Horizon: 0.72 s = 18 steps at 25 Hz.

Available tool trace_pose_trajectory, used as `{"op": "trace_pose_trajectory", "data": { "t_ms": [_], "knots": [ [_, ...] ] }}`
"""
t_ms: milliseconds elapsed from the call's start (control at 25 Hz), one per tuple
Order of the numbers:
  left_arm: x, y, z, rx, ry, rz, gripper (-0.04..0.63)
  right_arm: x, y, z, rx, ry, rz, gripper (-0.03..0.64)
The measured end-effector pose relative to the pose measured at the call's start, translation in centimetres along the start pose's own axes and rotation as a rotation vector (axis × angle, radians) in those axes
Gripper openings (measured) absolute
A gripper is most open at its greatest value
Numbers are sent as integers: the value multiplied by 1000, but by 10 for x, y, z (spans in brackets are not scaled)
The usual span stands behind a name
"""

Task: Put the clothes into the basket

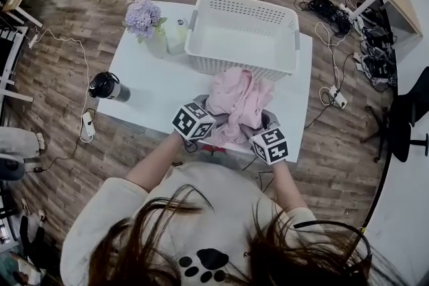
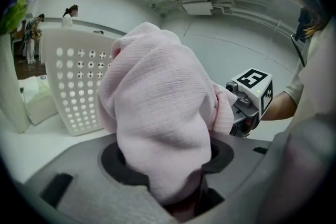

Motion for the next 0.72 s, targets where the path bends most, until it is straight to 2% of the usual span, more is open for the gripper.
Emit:
{"op": "trace_pose_trajectory", "data": {
  "t_ms": [160,720],
  "knots": [
    [-12,23,-12,-39,38,78,250,1,18,-17,-44,-34,-31,232],
    [-32,89,-53,-211,115,204,248,4,88,-60,-169,-131,-149,232]
  ]
}}
Point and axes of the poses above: the fingertips, and each gripper's own axes: z forward along the fingers, x to its left, y out of its top, the point moved 8 cm from there along -z, backward along the fingers, and after that the axes turned 1 degree about z, right-handed, at the moved point
